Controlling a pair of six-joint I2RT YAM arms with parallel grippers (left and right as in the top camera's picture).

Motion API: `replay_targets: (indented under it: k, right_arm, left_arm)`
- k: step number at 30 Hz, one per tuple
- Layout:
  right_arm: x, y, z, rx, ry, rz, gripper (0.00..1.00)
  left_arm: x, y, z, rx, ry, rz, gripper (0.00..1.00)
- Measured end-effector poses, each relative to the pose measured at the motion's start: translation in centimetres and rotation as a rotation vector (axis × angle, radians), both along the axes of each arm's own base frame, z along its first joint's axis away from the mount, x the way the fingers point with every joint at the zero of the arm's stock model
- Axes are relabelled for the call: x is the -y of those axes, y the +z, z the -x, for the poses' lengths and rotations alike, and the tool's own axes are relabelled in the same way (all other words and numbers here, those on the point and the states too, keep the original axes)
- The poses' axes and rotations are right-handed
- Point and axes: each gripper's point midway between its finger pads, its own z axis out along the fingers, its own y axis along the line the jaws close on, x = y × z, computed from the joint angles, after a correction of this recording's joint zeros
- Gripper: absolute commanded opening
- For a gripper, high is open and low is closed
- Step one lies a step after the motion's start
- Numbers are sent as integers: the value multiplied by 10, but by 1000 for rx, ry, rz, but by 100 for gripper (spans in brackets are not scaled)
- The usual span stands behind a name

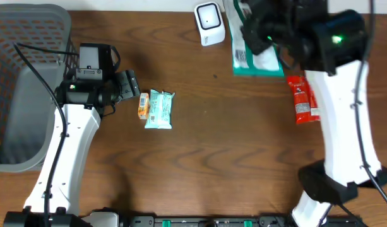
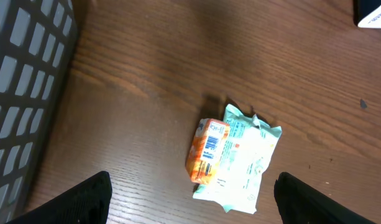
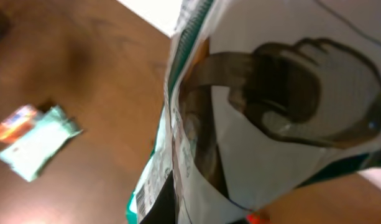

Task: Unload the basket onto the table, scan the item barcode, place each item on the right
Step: 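Lift the gloves pack with the right gripper and retract the left, then hold the gloves pack under the white scanner with the right gripper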

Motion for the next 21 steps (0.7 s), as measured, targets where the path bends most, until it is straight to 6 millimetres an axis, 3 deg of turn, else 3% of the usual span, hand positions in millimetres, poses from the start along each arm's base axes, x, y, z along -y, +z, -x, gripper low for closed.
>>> replay_targets:
  k: [6,13,21]
  right_arm:
    - [-28,-33,-44,63,38,162,1]
    - [-56,-67,-121,242,-7,327,1]
    - [-81,-101,-182,428,-77,472,1]
  left_arm:
    - [0,0,0,0,0,0,85]
    - [0,0,0,0,0,0,85]
    - [0,0,0,0,0,0,85]
